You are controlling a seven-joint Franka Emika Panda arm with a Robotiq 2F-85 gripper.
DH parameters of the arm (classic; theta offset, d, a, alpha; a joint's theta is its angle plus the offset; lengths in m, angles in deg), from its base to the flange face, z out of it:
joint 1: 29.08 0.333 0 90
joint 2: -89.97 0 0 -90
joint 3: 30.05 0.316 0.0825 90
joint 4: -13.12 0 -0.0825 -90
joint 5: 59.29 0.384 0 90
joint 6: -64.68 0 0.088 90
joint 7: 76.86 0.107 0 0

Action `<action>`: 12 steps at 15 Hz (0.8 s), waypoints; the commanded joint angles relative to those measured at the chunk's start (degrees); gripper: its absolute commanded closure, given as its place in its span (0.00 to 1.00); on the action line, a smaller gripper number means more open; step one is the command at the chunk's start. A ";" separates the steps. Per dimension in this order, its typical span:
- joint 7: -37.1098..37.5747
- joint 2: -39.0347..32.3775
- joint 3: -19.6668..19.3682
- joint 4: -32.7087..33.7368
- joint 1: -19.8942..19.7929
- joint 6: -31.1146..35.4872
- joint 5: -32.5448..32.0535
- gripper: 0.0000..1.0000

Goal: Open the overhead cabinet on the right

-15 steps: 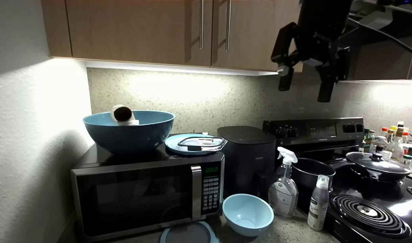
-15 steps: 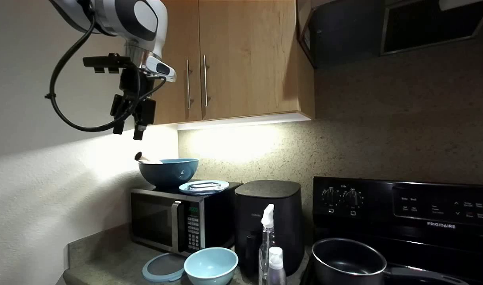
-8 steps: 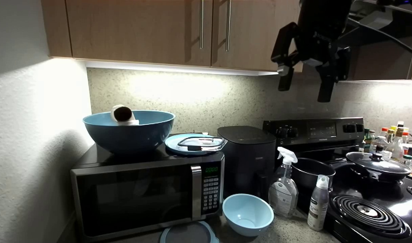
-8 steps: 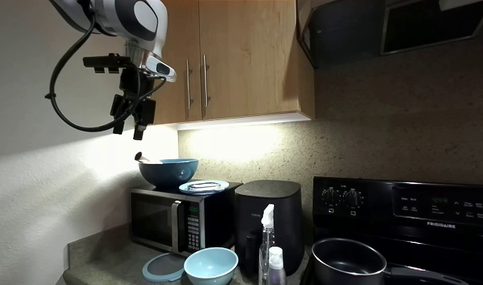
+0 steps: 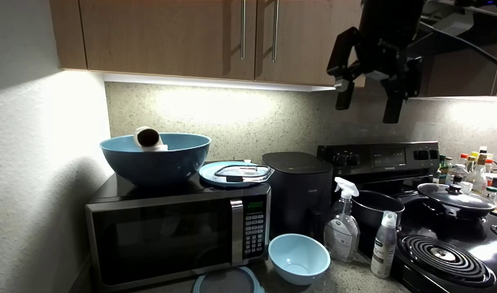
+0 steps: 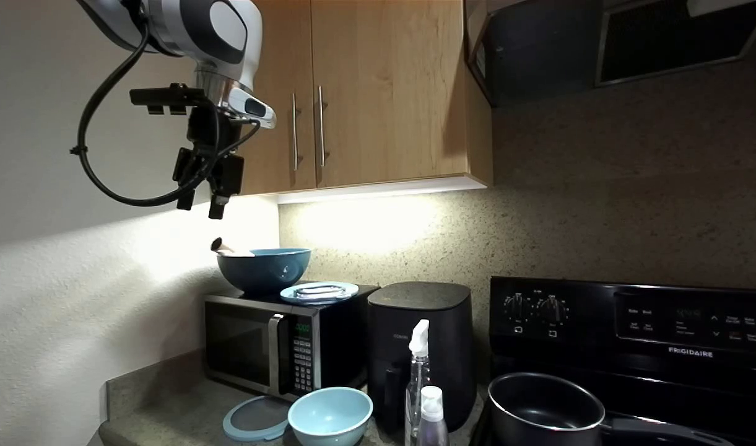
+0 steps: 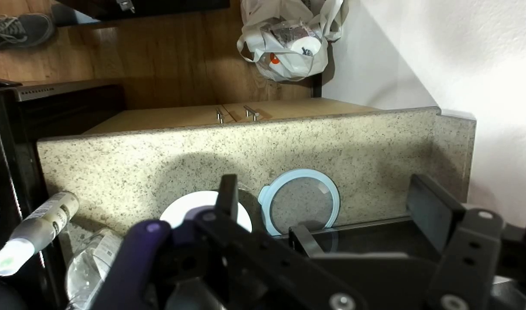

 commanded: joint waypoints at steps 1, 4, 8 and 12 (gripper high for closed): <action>-0.24 -0.06 0.93 0.14 -0.54 1.97 0.09 0.00; 1.24 0.25 2.17 0.00 -0.27 14.07 1.70 0.00; 4.75 0.24 3.94 0.14 -0.14 28.69 2.17 0.00; 2.79 -0.11 3.21 0.33 0.18 24.95 0.62 0.00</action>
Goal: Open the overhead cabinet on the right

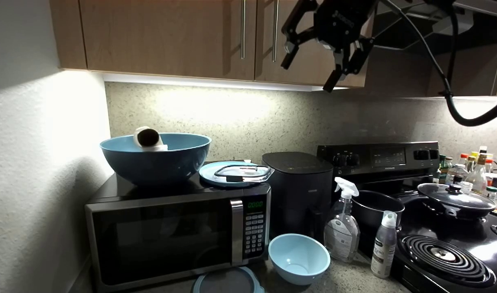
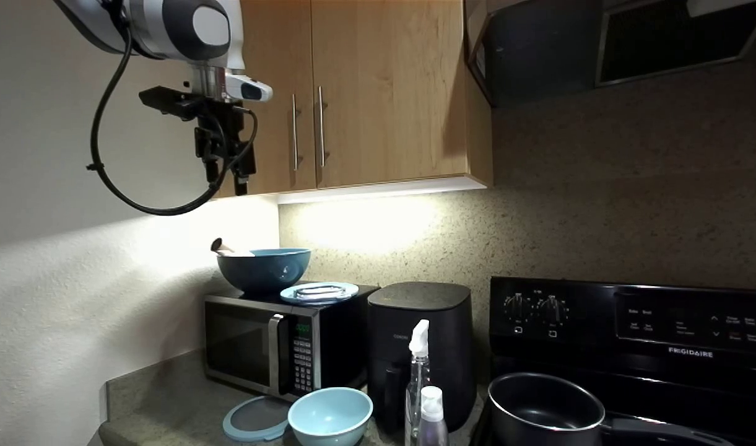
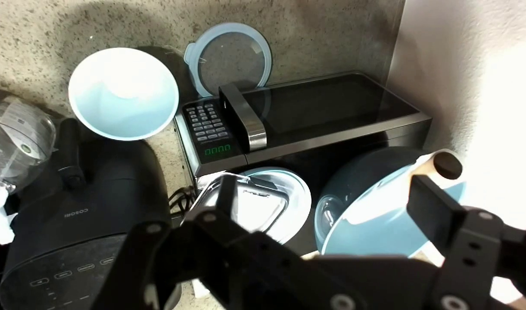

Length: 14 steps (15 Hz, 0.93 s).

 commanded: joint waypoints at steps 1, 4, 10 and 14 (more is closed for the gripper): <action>0.12 -0.10 -0.21 0.19 0.17 -0.16 -0.15 0.00; 4.80 -0.87 1.18 -0.79 -0.95 9.68 0.85 0.00; 16.54 -10.09 3.50 4.30 -3.40 31.42 -2.19 0.00; 20.07 -11.43 2.34 4.52 -2.70 36.05 -3.98 0.00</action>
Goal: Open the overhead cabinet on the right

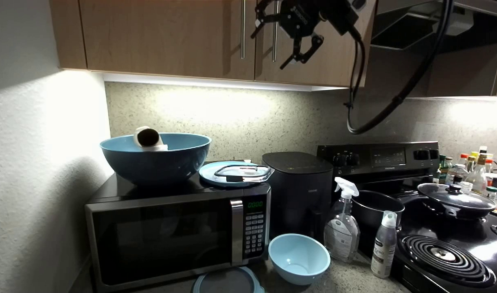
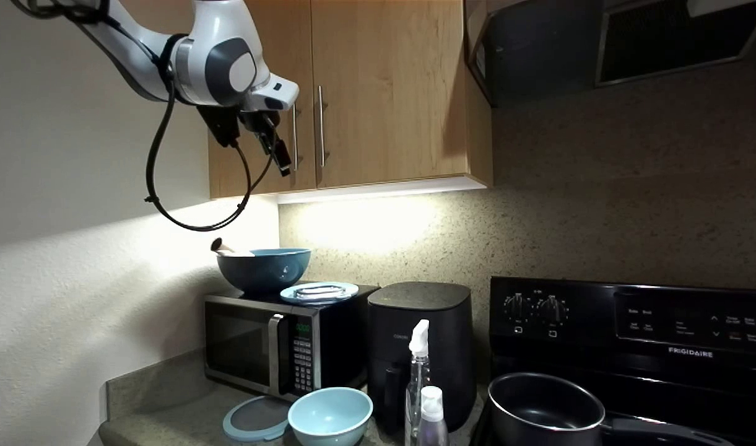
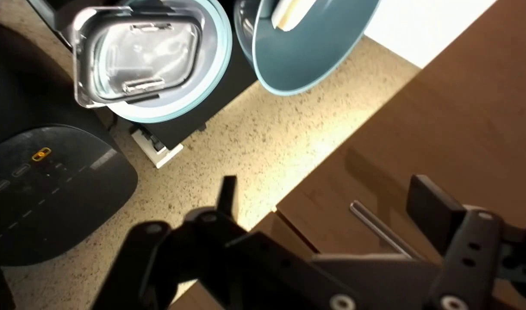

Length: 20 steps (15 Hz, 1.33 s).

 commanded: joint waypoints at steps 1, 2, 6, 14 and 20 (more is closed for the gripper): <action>2.42 -1.13 -0.68 0.80 0.48 1.63 -1.66 0.00; 3.44 -1.88 -0.42 1.43 0.08 2.28 -2.11 0.00; 8.21 -1.53 3.02 0.25 -5.45 11.29 -10.46 0.00; 17.28 0.39 5.81 1.61 -15.51 13.92 -27.15 0.00; 5.63 -4.79 1.54 4.01 -5.51 15.94 -22.66 0.00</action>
